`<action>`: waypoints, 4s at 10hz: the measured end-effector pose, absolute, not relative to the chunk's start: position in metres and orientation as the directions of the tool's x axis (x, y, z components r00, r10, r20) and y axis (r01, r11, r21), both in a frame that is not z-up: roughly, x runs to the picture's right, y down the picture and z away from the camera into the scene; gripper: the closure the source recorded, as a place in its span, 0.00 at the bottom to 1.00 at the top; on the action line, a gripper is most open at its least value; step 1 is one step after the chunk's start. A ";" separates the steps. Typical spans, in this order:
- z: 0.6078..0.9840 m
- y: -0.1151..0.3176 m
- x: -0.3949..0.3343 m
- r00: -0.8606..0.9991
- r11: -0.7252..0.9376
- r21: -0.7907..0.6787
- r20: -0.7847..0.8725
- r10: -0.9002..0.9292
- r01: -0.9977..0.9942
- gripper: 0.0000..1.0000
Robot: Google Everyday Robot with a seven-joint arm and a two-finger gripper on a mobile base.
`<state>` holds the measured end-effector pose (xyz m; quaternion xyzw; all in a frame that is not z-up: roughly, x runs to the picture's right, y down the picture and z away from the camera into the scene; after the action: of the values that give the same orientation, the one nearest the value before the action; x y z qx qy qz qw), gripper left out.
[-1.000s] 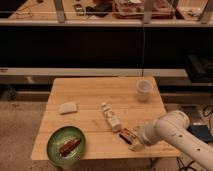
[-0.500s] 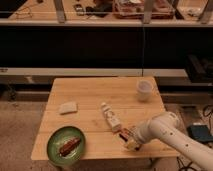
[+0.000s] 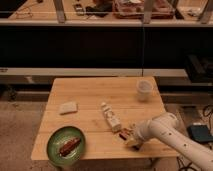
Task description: Place the eraser in the ceramic cup
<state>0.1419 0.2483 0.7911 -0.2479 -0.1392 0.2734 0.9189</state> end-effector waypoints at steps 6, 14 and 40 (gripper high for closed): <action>0.799 0.255 0.157 0.819 0.725 -0.530 0.094 0.566 -0.440 0.78; 0.768 0.207 0.159 0.777 0.686 -0.579 0.139 0.615 -0.440 0.98; 0.858 0.010 0.417 0.406 0.395 -0.223 -0.005 0.914 -0.891 0.98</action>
<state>0.4170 0.0105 0.8577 -0.0954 -0.0591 0.5419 0.8329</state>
